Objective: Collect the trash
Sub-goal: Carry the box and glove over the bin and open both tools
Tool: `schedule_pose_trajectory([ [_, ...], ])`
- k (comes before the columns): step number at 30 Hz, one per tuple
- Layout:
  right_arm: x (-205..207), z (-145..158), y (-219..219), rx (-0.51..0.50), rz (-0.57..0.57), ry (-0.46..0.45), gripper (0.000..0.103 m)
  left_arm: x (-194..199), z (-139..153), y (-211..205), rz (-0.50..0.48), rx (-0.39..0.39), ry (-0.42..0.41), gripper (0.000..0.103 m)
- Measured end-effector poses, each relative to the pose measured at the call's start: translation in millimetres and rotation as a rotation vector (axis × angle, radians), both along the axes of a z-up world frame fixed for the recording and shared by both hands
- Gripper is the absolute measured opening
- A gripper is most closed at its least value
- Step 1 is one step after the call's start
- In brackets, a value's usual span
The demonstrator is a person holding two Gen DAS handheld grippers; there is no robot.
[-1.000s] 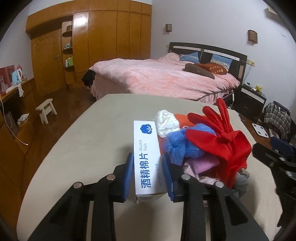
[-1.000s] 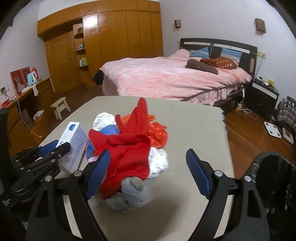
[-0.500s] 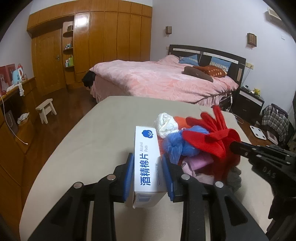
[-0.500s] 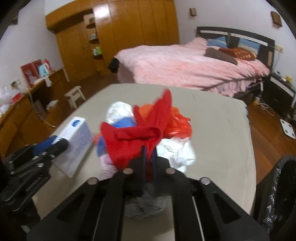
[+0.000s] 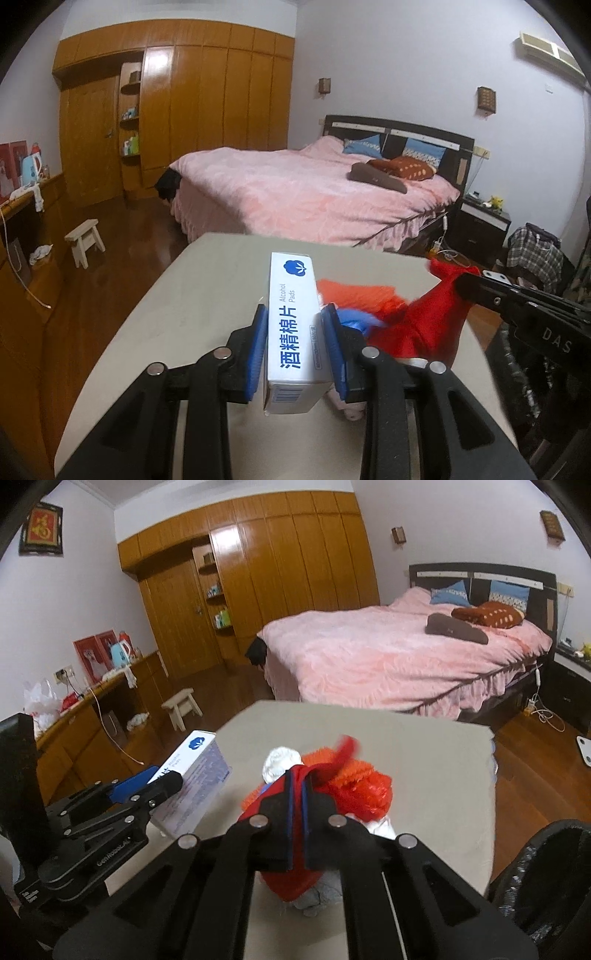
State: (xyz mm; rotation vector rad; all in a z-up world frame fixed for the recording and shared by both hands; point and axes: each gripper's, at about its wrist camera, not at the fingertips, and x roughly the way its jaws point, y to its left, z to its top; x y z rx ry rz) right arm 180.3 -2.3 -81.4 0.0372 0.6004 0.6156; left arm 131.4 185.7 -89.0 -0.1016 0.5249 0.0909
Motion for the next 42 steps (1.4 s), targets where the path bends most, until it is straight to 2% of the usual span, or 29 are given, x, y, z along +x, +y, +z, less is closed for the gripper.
schedule_pose_trajectory([
  [8,-16,28,-40,0.023,-0.046,-0.055,0.003,-6,23,-31,-0.075,-0.003,-0.031,0.031],
  [15,-27,38,-97,0.016,-0.155,-0.077,0.003,-5,32,-74,-0.176,-0.008,-0.037,0.031],
  [33,-65,9,-251,-0.093,-0.479,-0.03,0.003,9,19,-237,-0.509,-0.047,-0.008,0.031],
  [42,-77,-10,-306,-0.098,-0.595,0.013,0.004,18,9,-305,-0.627,-0.062,0.01,0.031],
])
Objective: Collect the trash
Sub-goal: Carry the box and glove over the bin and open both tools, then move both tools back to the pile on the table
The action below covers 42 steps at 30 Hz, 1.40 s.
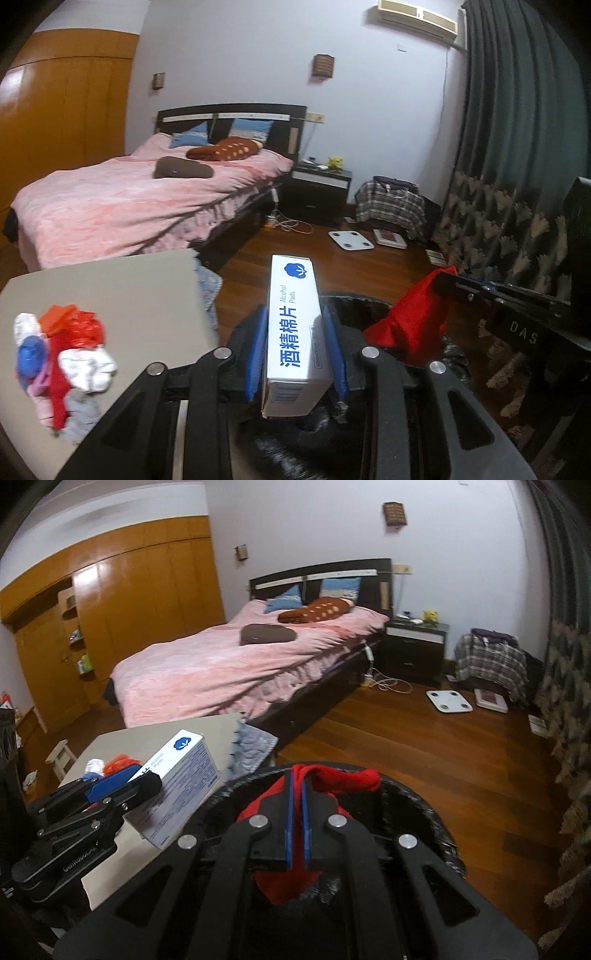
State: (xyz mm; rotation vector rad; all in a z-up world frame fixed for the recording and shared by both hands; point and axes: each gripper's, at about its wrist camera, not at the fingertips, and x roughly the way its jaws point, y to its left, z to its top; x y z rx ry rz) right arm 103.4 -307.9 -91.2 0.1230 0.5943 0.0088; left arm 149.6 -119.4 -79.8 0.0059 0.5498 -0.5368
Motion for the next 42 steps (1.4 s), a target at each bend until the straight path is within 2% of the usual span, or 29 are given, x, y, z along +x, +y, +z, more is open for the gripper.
schedule_pose_trajectory([
  [4,-2,-7,-14,-0.003,-0.03,0.025,0.008,5,-7,-12,-0.046,-0.008,0.017,0.032],
  [5,-4,-9,-17,-0.006,-0.037,0.035,0.013,6,-8,-15,-0.056,-0.009,0.022,0.035],
  [6,-4,-12,-20,-0.009,-0.045,0.047,0.017,7,-10,-17,-0.063,-0.007,0.028,0.045],
  [7,-4,-14,-22,-0.01,-0.056,0.054,0.027,8,-10,-17,-0.065,-0.01,0.028,0.053],
  [9,-6,-17,-25,-0.005,-0.072,0.059,0.034,7,-11,-16,-0.062,-0.011,0.021,0.058],
  [11,-9,-19,-27,-0.004,-0.088,0.059,0.049,6,-10,-12,-0.053,-0.001,0.014,0.063],
  [12,-10,-19,-28,-0.004,-0.094,0.055,0.051,5,-9,-8,-0.043,0.003,0.007,0.066],
  [16,-13,-17,-20,-0.018,-0.114,0.029,0.088,1,-4,13,0.022,0.026,-0.035,0.081],
  [17,-13,-15,-15,-0.023,-0.119,0.017,0.093,0,-2,21,0.04,0.027,-0.042,0.083],
  [18,-14,-13,-10,-0.025,-0.119,0.0,0.093,0,-2,28,0.055,0.028,-0.045,0.088],
  [22,-9,-9,8,-0.006,-0.083,-0.026,0.097,-1,1,64,0.139,0.03,-0.05,0.096],
  [33,31,-14,101,0.014,0.073,-0.027,0.097,-8,-9,179,0.406,0.084,-0.074,0.096],
  [42,63,-24,171,0.007,0.187,-0.022,0.097,0,-24,245,0.561,0.11,-0.046,0.096],
])
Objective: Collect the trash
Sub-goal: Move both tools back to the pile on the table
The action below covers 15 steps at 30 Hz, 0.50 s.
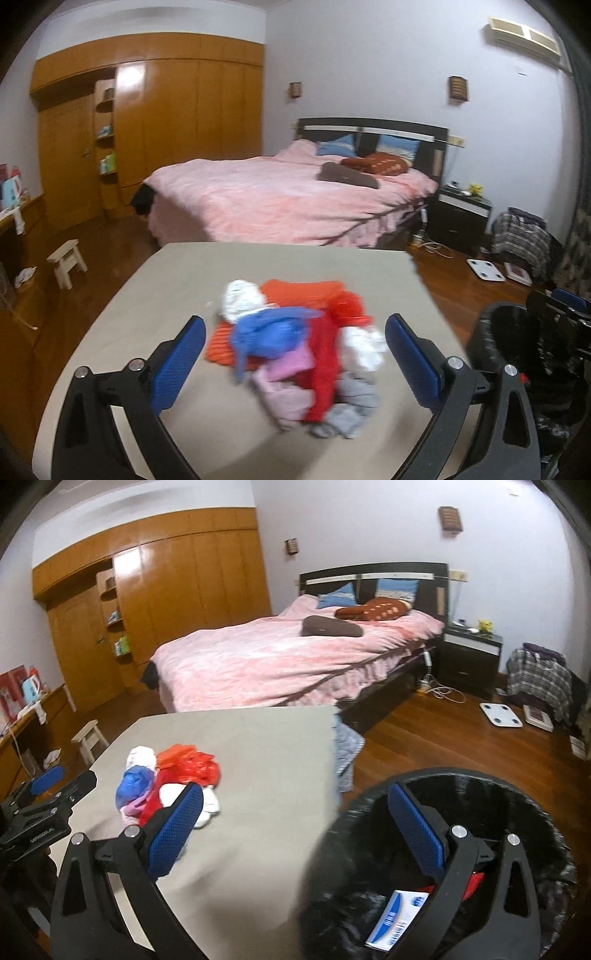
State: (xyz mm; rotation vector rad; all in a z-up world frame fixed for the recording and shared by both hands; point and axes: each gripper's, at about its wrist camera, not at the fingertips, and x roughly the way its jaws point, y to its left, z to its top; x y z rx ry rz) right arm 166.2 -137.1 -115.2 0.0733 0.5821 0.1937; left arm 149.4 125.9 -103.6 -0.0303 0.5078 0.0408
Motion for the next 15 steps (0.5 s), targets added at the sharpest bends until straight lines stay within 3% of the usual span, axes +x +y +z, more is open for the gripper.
schedule_pose_trajectory([
  [10,28,-14,70,0.002,0.121,0.011,0.097,9,-11,53,0.106,0.019,0.008,0.09],
  [15,38,-25,106,0.008,0.182,0.038,0.083,13,-18,74,0.145,0.013,0.024,0.087],
])
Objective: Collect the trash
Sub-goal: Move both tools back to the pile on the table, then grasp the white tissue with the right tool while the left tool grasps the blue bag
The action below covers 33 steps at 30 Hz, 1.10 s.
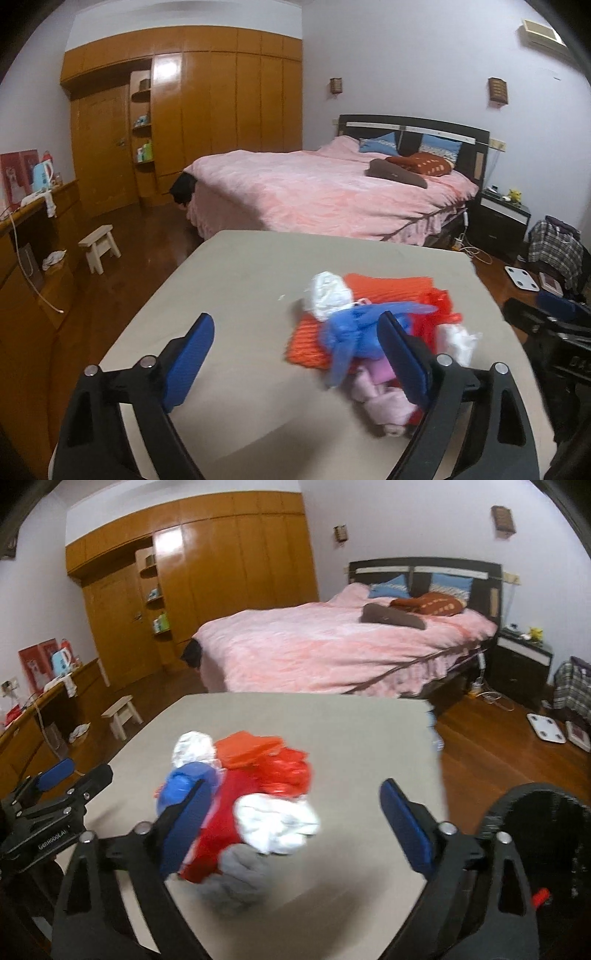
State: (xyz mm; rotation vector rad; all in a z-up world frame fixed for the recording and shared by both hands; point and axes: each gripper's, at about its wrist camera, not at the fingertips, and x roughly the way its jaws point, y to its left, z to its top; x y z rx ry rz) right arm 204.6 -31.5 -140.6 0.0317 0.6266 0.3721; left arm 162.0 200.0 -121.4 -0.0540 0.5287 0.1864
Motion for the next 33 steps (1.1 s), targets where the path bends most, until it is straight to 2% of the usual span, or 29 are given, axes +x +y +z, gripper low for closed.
schedule_pose_trajectory([
  [3,8,-8,20,-0.011,0.038,0.026,0.074,1,-4,9,0.015,-0.007,0.007,0.086],
  [5,12,-14,32,-0.02,0.065,0.049,0.064,-1,-6,13,0.024,-0.011,0.009,0.086],
  [9,19,-26,48,-0.028,0.094,0.082,0.058,1,-9,21,0.036,-0.013,0.009,0.086],
  [11,22,-31,55,-0.038,0.109,0.095,0.048,0,-10,23,0.04,-0.014,0.01,0.086],
  [15,26,-39,63,-0.056,0.138,0.113,0.039,0,-11,27,0.049,-0.024,0.012,0.086],
  [18,29,-43,67,-0.066,0.153,0.127,0.019,1,-12,26,0.049,-0.027,0.019,0.086],
  [21,30,-42,66,-0.047,0.166,0.137,0.012,1,-14,25,0.045,-0.025,0.023,0.086],
  [23,28,-38,63,-0.021,0.181,0.135,0.001,0,-14,24,0.043,-0.025,0.023,0.086],
  [28,19,-26,50,0.005,0.19,0.114,0.001,-1,-14,19,0.032,-0.031,0.022,0.086],
  [30,17,-24,44,0.005,0.171,0.117,0.004,0,-16,16,0.021,-0.03,0.028,0.086],
  [31,16,-24,38,0.006,0.155,0.117,0.008,0,-16,15,0.016,-0.03,0.031,0.086],
  [33,17,-26,29,0.008,0.133,0.126,0.027,0,-18,12,0.01,-0.03,0.034,0.086],
])
